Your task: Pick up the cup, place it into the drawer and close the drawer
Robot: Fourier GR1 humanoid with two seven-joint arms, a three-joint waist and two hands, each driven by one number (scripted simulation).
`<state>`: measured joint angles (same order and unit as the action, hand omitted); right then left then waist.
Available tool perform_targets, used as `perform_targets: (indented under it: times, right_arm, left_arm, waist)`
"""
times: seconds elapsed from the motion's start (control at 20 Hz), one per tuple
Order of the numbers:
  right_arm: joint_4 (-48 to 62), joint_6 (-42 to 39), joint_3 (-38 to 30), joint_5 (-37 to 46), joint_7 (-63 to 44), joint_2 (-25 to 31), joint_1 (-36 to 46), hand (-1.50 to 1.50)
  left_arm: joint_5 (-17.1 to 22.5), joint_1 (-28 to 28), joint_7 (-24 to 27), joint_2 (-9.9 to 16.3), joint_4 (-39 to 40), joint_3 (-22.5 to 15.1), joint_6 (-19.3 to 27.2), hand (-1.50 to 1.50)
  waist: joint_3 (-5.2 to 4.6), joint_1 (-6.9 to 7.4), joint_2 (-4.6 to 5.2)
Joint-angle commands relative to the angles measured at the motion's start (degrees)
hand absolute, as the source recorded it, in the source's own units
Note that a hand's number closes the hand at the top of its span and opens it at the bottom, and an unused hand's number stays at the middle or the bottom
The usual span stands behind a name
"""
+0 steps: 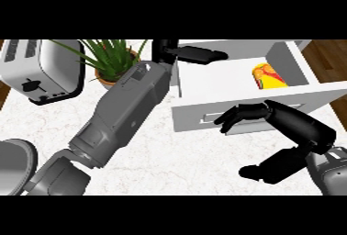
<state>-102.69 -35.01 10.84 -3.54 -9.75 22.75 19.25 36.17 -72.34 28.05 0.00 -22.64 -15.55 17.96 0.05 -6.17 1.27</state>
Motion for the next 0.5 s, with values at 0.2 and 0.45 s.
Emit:
perform_targets:
  times: [0.2, 0.45]
  right_arm:
    - [9.6, 10.4, 8.3, 23.5, 7.4, -2.6, -4.4, -1.5]
    - [29.0, 11.6, 10.0, 28.8, 16.0, -2.4, 0.7, -1.5]
  left_arm:
    - [2.4, 3.4, 5.0, 0.0, -0.7, 2.0, -3.2, -1.5]
    - [1.6, 8.6, 5.2, 0.7, -4.3, 1.8, -5.3, -1.5]
  waist:
    - [0.01, 5.05, -0.52]
    - [0.03, 8.09, -0.76]
